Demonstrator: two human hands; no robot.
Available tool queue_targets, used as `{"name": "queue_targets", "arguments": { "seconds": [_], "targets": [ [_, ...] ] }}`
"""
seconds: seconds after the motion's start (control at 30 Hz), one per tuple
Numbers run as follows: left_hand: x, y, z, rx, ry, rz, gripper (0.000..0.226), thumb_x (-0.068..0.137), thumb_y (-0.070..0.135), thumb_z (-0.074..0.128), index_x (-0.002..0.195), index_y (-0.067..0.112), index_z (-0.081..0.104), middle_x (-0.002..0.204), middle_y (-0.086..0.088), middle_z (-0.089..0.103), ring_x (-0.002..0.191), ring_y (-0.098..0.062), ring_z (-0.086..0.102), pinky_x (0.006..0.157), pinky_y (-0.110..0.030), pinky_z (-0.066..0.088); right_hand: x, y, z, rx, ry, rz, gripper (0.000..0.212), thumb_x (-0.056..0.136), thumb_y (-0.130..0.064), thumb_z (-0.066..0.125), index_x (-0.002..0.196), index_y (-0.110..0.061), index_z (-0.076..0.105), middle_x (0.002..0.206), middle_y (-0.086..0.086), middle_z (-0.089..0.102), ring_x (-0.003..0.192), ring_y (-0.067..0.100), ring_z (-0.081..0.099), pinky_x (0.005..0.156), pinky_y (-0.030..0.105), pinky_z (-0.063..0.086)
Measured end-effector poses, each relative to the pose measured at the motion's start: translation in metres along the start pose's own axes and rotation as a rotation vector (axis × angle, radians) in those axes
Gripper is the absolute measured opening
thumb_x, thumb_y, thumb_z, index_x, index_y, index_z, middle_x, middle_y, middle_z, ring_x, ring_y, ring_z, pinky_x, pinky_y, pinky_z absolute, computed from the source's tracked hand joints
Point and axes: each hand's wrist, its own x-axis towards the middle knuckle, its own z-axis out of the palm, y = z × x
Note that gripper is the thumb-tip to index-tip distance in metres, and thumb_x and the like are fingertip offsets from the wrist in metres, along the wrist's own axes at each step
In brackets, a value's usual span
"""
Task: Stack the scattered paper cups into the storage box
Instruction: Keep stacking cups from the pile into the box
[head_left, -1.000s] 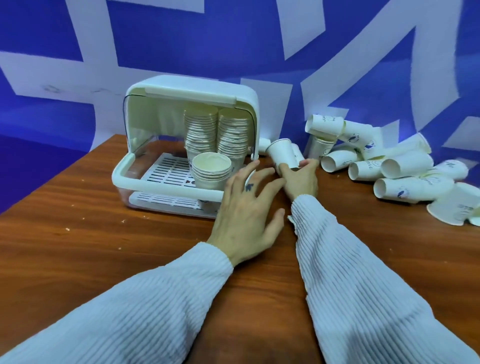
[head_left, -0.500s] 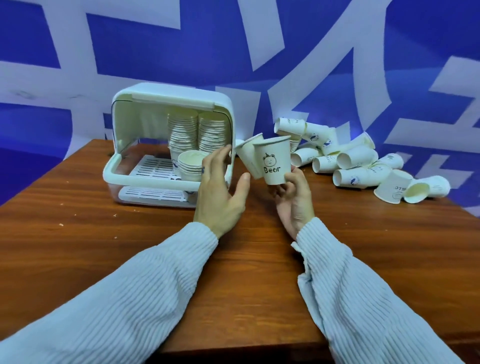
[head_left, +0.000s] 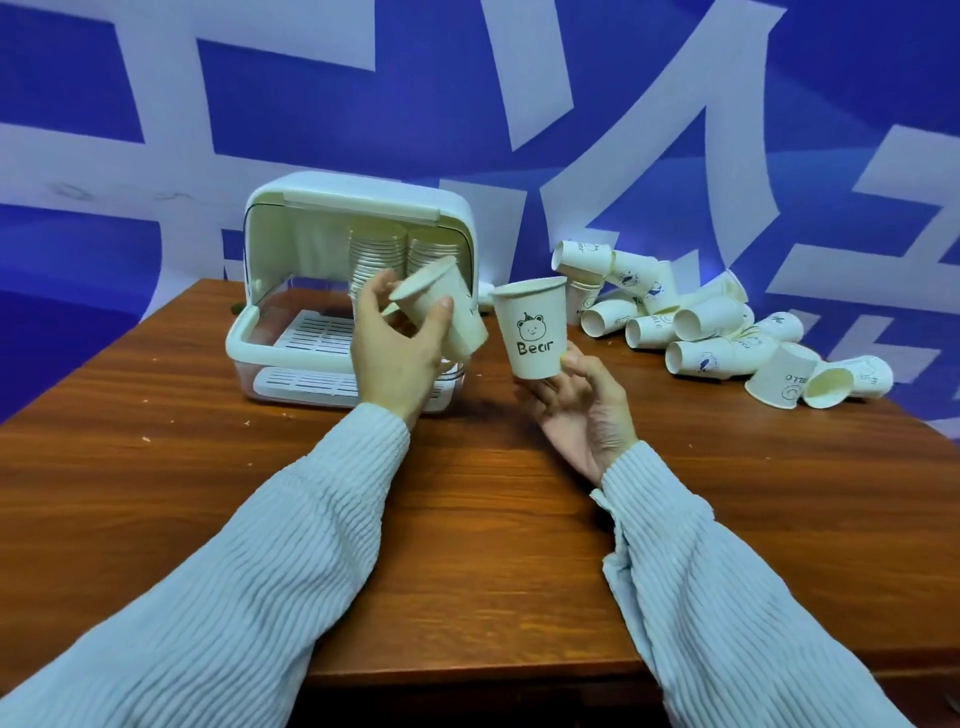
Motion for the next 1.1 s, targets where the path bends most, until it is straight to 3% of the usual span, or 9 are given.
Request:
{"name": "queue_targets", "arguments": {
  "seconds": [0.17, 0.33, 0.4, 0.57, 0.7, 0.83, 0.93, 1.03, 1.1],
  "targets": [
    [0.018, 0.015, -0.024, -0.028, 0.142, 0.112, 0.061, 0.087, 0.041, 0.075, 0.139, 0.026, 0.047, 0.135, 0.001, 0.058, 0.121, -0.012, 0.058, 0.100, -0.023, 0.050, 0.020, -0.010, 0.028, -0.143, 0.097, -0.129, 0.065, 0.081, -0.004, 0.070, 0.141, -0.014, 0.045, 0.131, 0.014, 0.064, 0.119, 0.031, 0.062, 0.093, 0.039, 0.059],
    [0.025, 0.022, -0.040, -0.021, 0.218, 0.180, 0.063, 0.091, 0.030, 0.074, 0.144, 0.016, 0.044, 0.140, -0.003, 0.052, 0.122, -0.015, 0.055, 0.084, -0.007, 0.047, 0.051, -0.010, 0.074, -0.767, 0.098, -0.247, 0.082, 0.077, -0.009, 0.089, 0.144, -0.014, 0.043, 0.131, 0.004, 0.062, 0.115, 0.010, 0.063, 0.089, 0.020, 0.055],
    [0.029, 0.022, -0.046, -0.020, 0.251, 0.178, 0.063, 0.091, 0.031, 0.074, 0.144, 0.016, 0.044, 0.140, -0.001, 0.053, 0.122, -0.013, 0.055, 0.085, -0.010, 0.049, 0.062, -0.002, 0.091, -0.868, 0.064, -0.248, 0.085, 0.075, -0.018, 0.092, 0.145, -0.016, 0.043, 0.129, -0.002, 0.062, 0.114, 0.005, 0.062, 0.091, 0.020, 0.055],
    [0.037, 0.018, -0.055, -0.015, 0.320, 0.144, 0.064, 0.087, 0.039, 0.073, 0.142, 0.021, 0.046, 0.137, 0.002, 0.054, 0.121, -0.013, 0.056, 0.092, -0.024, 0.056, 0.090, 0.021, 0.112, -1.080, 0.025, -0.268, 0.091, 0.070, -0.034, 0.094, 0.145, -0.018, 0.043, 0.139, -0.001, 0.060, 0.123, 0.014, 0.059, 0.108, 0.038, 0.049],
    [0.041, 0.015, -0.059, 0.006, 0.354, 0.143, 0.064, 0.085, 0.044, 0.073, 0.140, 0.024, 0.046, 0.137, 0.001, 0.055, 0.120, -0.016, 0.057, 0.097, -0.038, 0.056, 0.108, 0.035, 0.110, -1.233, -0.009, -0.126, 0.104, 0.066, -0.044, 0.092, 0.150, -0.016, 0.038, 0.144, 0.002, 0.056, 0.127, 0.020, 0.057, 0.111, 0.046, 0.047],
    [0.042, 0.017, -0.061, 0.026, 0.356, 0.163, 0.063, 0.085, 0.043, 0.072, 0.140, 0.026, 0.046, 0.138, 0.002, 0.054, 0.121, -0.014, 0.055, 0.098, -0.038, 0.055, 0.113, 0.034, 0.107, -1.202, -0.092, 0.026, 0.115, 0.065, -0.051, 0.095, 0.153, -0.017, 0.030, 0.137, -0.003, 0.057, 0.122, 0.016, 0.058, 0.111, 0.039, 0.047],
    [0.042, 0.017, -0.060, 0.046, 0.339, 0.172, 0.062, 0.086, 0.043, 0.072, 0.140, 0.026, 0.047, 0.137, 0.004, 0.055, 0.119, -0.012, 0.055, 0.097, -0.036, 0.054, 0.105, 0.031, 0.109, -1.162, -0.136, -0.024, 0.120, 0.076, -0.032, 0.092, 0.163, -0.024, 0.008, 0.140, 0.003, 0.048, 0.126, 0.012, 0.047, 0.112, 0.032, 0.039],
    [0.042, 0.016, -0.061, 0.053, 0.340, 0.185, 0.061, 0.086, 0.043, 0.072, 0.139, 0.025, 0.047, 0.136, 0.003, 0.054, 0.119, -0.012, 0.055, 0.096, -0.037, 0.055, 0.099, 0.036, 0.109, -1.270, -0.202, -0.124, 0.095, 0.088, -0.033, 0.082, 0.163, -0.022, 0.024, 0.157, 0.006, 0.043, 0.130, 0.007, 0.043, 0.113, 0.026, 0.035],
    [0.043, 0.016, -0.061, 0.052, 0.343, 0.199, 0.061, 0.085, 0.041, 0.072, 0.138, 0.024, 0.047, 0.136, 0.003, 0.054, 0.120, -0.012, 0.055, 0.096, -0.038, 0.056, 0.096, 0.043, 0.111, -1.489, -0.235, -0.161, 0.076, 0.092, -0.044, 0.074, 0.157, -0.022, 0.041, 0.159, 0.001, 0.043, 0.136, 0.012, 0.046, 0.117, 0.033, 0.036]
  ]
}}
